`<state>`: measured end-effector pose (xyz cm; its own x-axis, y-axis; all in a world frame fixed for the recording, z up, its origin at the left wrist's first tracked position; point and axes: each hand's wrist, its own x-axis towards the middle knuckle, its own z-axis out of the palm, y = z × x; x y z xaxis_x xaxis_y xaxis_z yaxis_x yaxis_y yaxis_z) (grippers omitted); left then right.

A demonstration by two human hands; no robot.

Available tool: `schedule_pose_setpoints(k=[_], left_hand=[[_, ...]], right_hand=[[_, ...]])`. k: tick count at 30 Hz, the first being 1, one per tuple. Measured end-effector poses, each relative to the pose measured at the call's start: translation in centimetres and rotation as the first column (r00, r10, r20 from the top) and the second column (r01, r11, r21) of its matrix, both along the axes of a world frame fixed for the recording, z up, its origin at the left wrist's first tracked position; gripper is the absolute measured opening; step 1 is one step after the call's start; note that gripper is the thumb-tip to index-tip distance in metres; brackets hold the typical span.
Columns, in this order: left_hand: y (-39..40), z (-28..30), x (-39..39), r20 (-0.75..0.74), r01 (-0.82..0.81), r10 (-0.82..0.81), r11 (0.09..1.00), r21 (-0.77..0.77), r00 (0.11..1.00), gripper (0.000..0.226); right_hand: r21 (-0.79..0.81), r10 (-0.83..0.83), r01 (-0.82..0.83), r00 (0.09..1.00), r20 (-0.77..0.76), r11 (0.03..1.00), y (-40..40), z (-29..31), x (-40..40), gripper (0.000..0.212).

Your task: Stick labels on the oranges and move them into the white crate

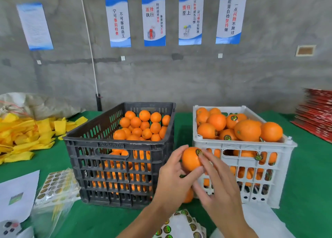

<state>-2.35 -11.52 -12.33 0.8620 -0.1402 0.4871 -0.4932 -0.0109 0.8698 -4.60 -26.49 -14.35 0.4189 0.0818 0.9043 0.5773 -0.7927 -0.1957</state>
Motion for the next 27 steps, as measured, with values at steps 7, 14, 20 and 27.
schedule_pose_setpoints(k=[7,14,20,27], left_hand=[[-10.7,13.9,9.0,0.117,0.024,-0.058,0.961,0.274,0.991,0.075],[-13.9,18.6,17.9,0.102,0.039,-0.132,0.775,0.630,0.986,0.084],[-3.5,19.4,23.9,0.200,-0.224,0.107,0.588,0.777,0.974,0.080],[9.3,11.5,23.2,-0.149,0.128,0.204,0.113,0.985,0.968,0.057]], right_hand=[[0.111,-0.322,0.323,0.946,-0.028,0.940,-7.2,12.7,6.8,0.060],[-0.030,-0.431,0.504,0.704,-0.565,0.863,-10.0,18.5,11.0,0.041],[0.016,-0.157,0.189,0.858,-0.489,0.982,-4.1,18.7,12.3,0.026],[-0.066,0.036,-0.129,0.658,-0.752,0.989,7.8,15.1,18.2,0.026]])
